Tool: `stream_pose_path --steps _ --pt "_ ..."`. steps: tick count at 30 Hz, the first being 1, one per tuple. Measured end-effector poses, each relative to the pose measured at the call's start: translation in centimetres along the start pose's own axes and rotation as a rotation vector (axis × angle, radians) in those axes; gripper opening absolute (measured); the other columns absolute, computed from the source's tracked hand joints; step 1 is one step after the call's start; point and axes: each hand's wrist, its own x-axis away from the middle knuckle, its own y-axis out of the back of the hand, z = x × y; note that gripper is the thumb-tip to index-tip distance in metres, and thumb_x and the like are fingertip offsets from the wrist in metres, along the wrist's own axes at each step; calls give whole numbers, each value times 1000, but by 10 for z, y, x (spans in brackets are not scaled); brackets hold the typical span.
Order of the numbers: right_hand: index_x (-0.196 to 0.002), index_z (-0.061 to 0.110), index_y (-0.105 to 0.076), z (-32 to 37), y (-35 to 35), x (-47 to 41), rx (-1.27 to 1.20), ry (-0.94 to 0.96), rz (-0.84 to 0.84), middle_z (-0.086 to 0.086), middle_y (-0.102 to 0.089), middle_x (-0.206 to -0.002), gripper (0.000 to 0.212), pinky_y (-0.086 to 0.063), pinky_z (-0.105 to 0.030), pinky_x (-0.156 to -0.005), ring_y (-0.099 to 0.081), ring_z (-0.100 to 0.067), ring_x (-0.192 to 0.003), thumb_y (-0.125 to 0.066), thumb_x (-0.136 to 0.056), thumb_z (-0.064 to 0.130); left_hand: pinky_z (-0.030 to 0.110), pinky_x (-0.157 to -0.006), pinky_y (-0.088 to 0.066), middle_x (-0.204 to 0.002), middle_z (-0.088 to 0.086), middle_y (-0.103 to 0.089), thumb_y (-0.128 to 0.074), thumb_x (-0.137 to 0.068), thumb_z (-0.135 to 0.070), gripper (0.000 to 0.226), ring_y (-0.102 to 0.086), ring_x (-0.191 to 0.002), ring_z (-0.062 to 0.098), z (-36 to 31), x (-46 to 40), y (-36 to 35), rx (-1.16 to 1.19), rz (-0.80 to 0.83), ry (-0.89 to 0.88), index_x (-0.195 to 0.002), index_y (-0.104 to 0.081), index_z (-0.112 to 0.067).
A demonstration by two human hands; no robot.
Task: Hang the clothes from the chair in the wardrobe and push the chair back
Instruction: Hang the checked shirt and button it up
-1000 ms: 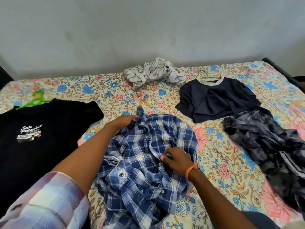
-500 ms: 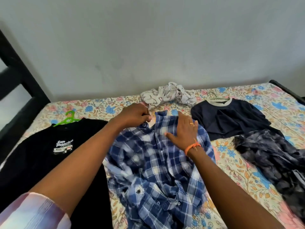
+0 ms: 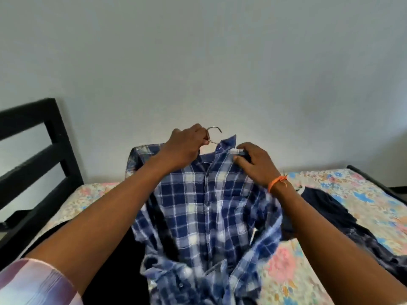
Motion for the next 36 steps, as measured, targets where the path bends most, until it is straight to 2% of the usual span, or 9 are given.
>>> stream_pose_path --steps 2,5,12,16,19,22,28,32,36 --pt "-136 27 -43 26 25 -16 -222 -8 4 -1 -57 -113 52 -49 -37 -88 -58 -19 -103 -54 -89 44 39 -79 -42 -111 -1 -58 -51 -101 -19 15 -61 -93 22 -3 -13 18 -25 -64 -23 -113 -59 -17" --pt "-144 27 -38 70 64 -40 -265 92 -47 -2 -56 -120 50 -48 -31 -94 -57 -16 -107 -56 -98 36 42 -80 -42 -112 -1 -58 -51 -101 -20 15 -58 -98 24 -14 -29 54 -47 -180 -26 -114 -60 -19" --pt "-135 27 -54 137 125 -74 -23 349 -84 0 -69 -102 37 -54 -46 -87 -66 -18 -94 -56 -98 30 43 -82 -36 -113 -1 -48 -56 -97 -18 17 -50 -104 21 -34 -52 114 -28 -189 -6 -115 -56 -20" --pt "-137 22 -54 161 143 -74 -280 296 111 -5 -70 -103 48 -59 -29 -69 -70 -19 -87 -64 -91 11 42 -80 -35 -111 0 -50 -58 -96 -16 19 -51 -105 24 -32 -51 127 -10 -240 83 -114 -61 -20" --pt "-129 18 -63 162 138 -75 -220 342 -29 -3 -72 -95 36 -55 -22 -61 -71 -16 -74 -65 -94 27 41 -82 -31 -105 -4 -48 -58 -97 -22 15 -51 -107 23 -36 -48 132 62 -271 60 -112 -63 -21" --pt "-108 12 -73 162 136 -81 -151 349 -121 -4 -72 -85 22 -56 -31 -71 -66 -12 -71 -68 -92 26 38 -80 -23 -109 -1 -55 -55 -99 -30 19 -48 -111 23 -43 -43 133 28 -290 61 -112 -64 -20" --pt "-93 1 -72 176 142 -92 -175 196 -68 -11 -75 -85 17 -52 -25 -59 -66 -16 -59 -67 -93 17 33 -89 -28 -118 -1 -45 -55 -91 -54 39 -41 -111 18 -69 12 87 348 -816 448 -114 -47 -24" --pt "-94 -2 -71 183 150 -89 -363 211 -34 -12 -73 -80 15 -52 -24 -55 -61 -13 -56 -62 -96 10 37 -94 -42 -118 -5 -42 -50 -72 -85 79 -43 -109 15 -99 40 42 492 -451 546 -119 -38 -22" --pt "-101 -2 -69 191 158 -81 -493 284 102 -13 -69 -82 21 -58 -39 -70 -67 -28 -66 -56 -100 15 41 -92 -44 -120 0 -46 -54 -73 -81 82 -44 -110 19 -93 28 42 580 -433 543 -123 -42 -17"
